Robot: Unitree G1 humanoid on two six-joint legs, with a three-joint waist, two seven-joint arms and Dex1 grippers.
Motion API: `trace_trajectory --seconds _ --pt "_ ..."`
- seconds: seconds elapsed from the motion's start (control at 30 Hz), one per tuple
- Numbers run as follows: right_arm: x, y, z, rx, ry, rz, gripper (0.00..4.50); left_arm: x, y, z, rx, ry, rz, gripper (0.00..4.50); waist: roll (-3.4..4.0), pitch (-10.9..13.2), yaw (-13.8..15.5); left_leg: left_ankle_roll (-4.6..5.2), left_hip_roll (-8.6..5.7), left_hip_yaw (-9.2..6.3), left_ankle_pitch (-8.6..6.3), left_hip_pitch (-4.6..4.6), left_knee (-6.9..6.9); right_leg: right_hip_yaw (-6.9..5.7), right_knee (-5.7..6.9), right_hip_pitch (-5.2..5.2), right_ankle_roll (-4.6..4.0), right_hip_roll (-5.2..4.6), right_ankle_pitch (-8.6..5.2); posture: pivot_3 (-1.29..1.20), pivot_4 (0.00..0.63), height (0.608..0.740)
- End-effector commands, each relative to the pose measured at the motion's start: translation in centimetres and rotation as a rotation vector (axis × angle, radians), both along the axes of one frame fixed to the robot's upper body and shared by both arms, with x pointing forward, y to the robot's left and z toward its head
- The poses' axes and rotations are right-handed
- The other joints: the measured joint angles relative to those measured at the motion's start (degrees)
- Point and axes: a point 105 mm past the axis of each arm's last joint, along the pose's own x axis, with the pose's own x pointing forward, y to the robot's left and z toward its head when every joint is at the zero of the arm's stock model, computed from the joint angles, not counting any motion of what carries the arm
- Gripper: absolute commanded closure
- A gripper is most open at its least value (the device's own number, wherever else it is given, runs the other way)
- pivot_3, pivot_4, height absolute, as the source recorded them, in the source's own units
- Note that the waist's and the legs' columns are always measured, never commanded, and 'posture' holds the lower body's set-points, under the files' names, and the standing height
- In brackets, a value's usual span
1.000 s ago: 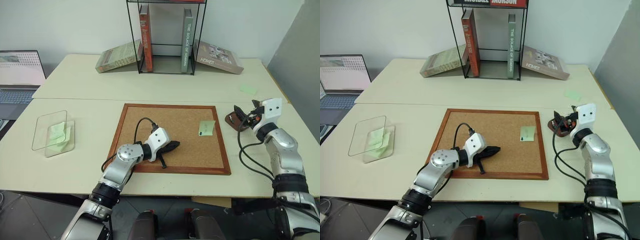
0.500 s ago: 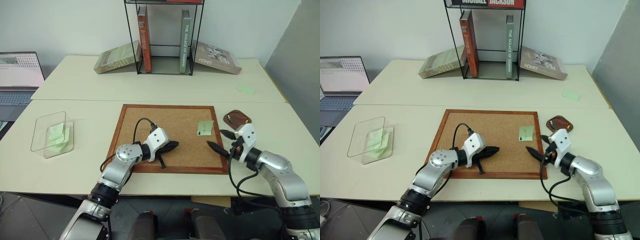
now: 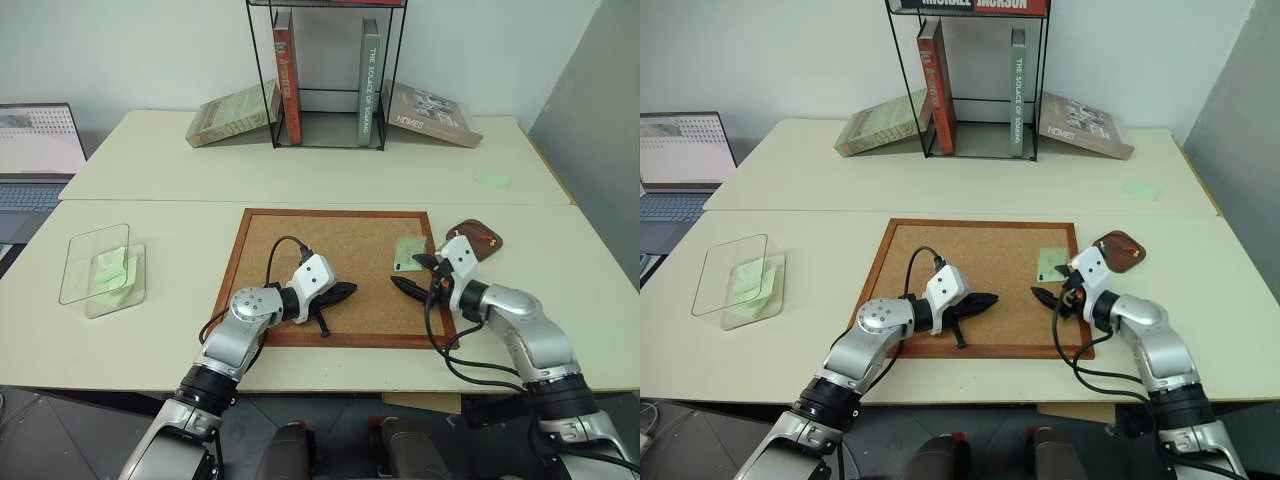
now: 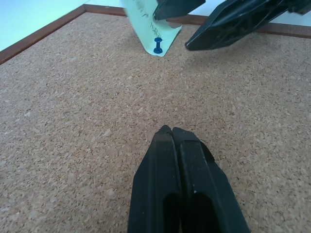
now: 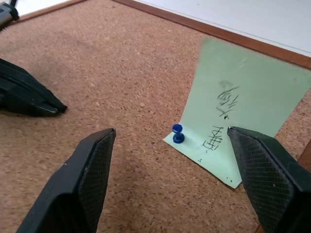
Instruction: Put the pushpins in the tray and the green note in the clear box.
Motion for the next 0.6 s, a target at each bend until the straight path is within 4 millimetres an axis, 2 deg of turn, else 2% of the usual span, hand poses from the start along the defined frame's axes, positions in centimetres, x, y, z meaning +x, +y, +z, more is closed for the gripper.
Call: trace_trajectory --seconds 0.03,0.27,0.47,0.6 --pt "1.19 0.31 1.14 -0.004 -0.062 -0.004 0.77 -0.39 1.12 -2.39 0.045 0.094 0.031 4.50 0.00 0.00 -0.07 0.00 0.00 0.00 0.00 0.01 0.00 0.00 0.01 0.00 0.00 0.00 0.00 0.00 0.150 0.740" --pt "2.09 0.41 0.91 -0.009 -0.072 -0.020 2.11 -0.43 1.45 -2.42 0.049 0.095 0.034 4.50 0.00 0.00 -0.14 0.00 0.01 -0.01 0.00 0.02 0.00 -0.01 0.04 0.00 0.00 0.01 0.00 0.00 0.150 0.740" --pt "2.11 0.29 0.67 -0.022 -0.078 -0.019 3.38 -0.56 1.70 -2.49 0.056 0.095 0.035 4.50 0.00 0.00 -0.36 0.00 0.01 0.00 0.00 0.02 0.00 0.01 0.04 0.00 0.01 0.00 0.00 0.00 0.150 0.740" --pt "1.92 0.56 1.21 -0.016 -0.104 0.000 4.17 -0.65 1.82 -2.53 0.060 0.096 0.033 4.50 0.00 0.00 -0.52 0.00 0.02 -0.02 0.00 0.03 0.00 0.00 0.06 0.00 0.01 0.00 0.01 0.00 0.150 0.740"
